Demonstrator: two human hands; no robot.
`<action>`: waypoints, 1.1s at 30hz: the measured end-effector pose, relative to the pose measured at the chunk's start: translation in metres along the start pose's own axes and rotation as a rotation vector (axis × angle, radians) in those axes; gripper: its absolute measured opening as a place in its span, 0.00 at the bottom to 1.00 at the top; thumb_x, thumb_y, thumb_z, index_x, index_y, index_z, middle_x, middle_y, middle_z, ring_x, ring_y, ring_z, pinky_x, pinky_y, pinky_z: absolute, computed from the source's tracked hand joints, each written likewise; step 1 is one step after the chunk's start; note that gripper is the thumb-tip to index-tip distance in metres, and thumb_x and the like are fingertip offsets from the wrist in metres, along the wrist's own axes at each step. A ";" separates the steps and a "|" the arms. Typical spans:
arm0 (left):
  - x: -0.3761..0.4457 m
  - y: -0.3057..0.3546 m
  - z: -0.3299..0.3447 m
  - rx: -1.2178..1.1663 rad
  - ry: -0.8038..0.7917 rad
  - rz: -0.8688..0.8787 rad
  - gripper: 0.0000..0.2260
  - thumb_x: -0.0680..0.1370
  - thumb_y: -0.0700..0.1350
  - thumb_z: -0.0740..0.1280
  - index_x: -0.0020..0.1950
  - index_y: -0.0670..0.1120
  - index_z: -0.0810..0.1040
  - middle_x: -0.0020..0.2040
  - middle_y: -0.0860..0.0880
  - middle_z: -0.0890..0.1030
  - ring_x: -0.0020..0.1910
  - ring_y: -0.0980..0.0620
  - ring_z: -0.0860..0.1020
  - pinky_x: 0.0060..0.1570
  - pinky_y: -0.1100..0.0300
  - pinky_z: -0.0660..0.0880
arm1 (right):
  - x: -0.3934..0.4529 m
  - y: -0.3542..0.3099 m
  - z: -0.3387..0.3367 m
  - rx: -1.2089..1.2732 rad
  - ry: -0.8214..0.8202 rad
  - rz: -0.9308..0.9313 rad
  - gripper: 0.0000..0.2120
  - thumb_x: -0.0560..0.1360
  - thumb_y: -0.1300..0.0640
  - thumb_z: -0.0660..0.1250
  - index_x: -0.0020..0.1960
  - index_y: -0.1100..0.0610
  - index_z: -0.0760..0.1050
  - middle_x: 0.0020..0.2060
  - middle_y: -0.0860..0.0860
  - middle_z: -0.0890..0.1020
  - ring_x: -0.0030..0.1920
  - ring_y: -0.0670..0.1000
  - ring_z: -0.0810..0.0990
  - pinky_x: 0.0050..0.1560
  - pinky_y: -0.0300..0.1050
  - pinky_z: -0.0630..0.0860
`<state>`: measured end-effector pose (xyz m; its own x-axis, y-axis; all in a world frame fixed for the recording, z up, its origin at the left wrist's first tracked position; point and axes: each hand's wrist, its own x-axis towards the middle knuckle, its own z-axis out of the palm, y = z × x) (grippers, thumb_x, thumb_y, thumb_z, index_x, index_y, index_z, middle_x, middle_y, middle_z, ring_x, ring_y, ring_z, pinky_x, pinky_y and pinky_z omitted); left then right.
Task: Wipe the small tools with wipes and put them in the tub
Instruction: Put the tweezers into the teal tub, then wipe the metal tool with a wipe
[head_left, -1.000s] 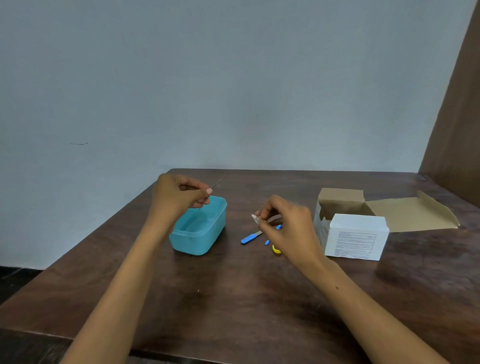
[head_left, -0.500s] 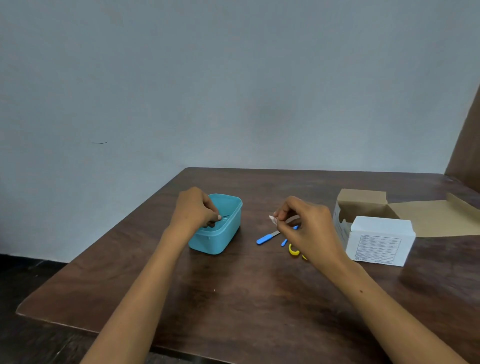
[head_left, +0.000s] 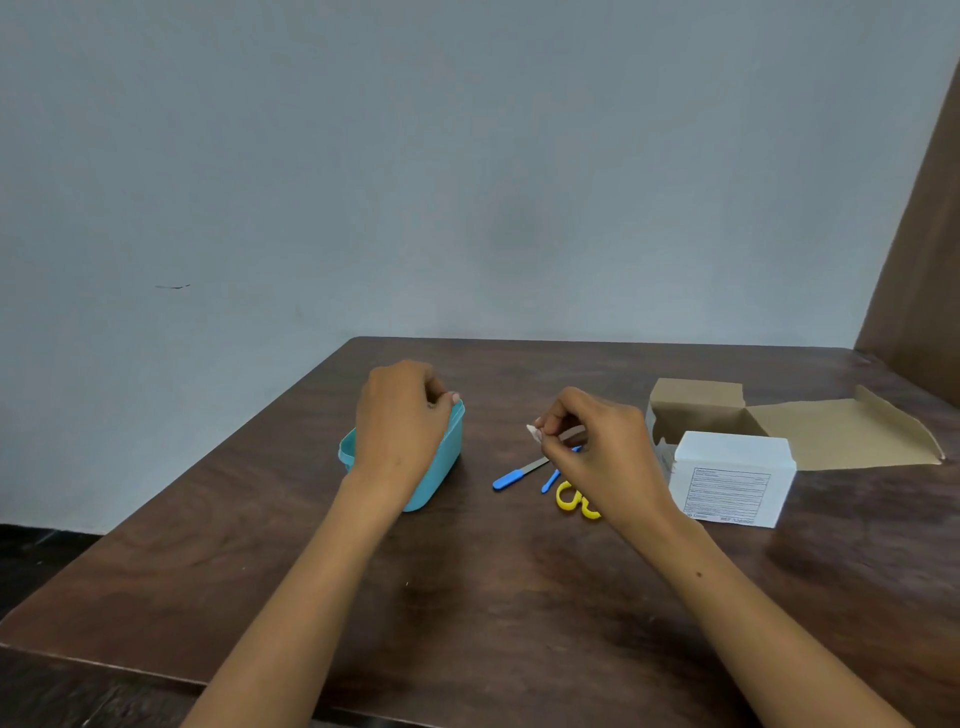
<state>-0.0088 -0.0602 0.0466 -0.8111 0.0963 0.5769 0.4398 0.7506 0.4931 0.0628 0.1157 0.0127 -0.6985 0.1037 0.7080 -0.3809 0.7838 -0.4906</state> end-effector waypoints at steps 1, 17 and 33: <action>-0.002 0.008 0.002 -0.028 0.004 0.034 0.08 0.74 0.47 0.71 0.38 0.44 0.81 0.38 0.50 0.82 0.39 0.52 0.79 0.41 0.57 0.75 | 0.000 0.000 -0.001 0.004 0.018 0.009 0.10 0.70 0.62 0.71 0.36 0.54 0.71 0.35 0.47 0.82 0.39 0.46 0.81 0.40 0.43 0.79; -0.024 0.018 0.055 -0.142 -0.376 0.059 0.09 0.72 0.42 0.73 0.52 0.45 0.83 0.48 0.48 0.84 0.43 0.56 0.79 0.44 0.66 0.74 | 0.001 0.012 -0.002 -0.053 0.123 0.156 0.09 0.71 0.59 0.72 0.37 0.54 0.72 0.36 0.47 0.82 0.38 0.48 0.81 0.37 0.51 0.80; -0.031 0.012 0.059 -0.027 -0.357 0.144 0.05 0.74 0.36 0.67 0.47 0.43 0.82 0.44 0.47 0.82 0.43 0.54 0.79 0.45 0.58 0.78 | 0.001 0.011 0.002 -0.019 0.031 0.249 0.05 0.70 0.65 0.69 0.41 0.57 0.83 0.41 0.49 0.84 0.40 0.46 0.81 0.44 0.43 0.79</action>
<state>-0.0006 -0.0154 -0.0036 -0.8216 0.4247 0.3804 0.5650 0.6959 0.4433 0.0567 0.1236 0.0069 -0.7500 0.3138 0.5822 -0.1875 0.7433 -0.6422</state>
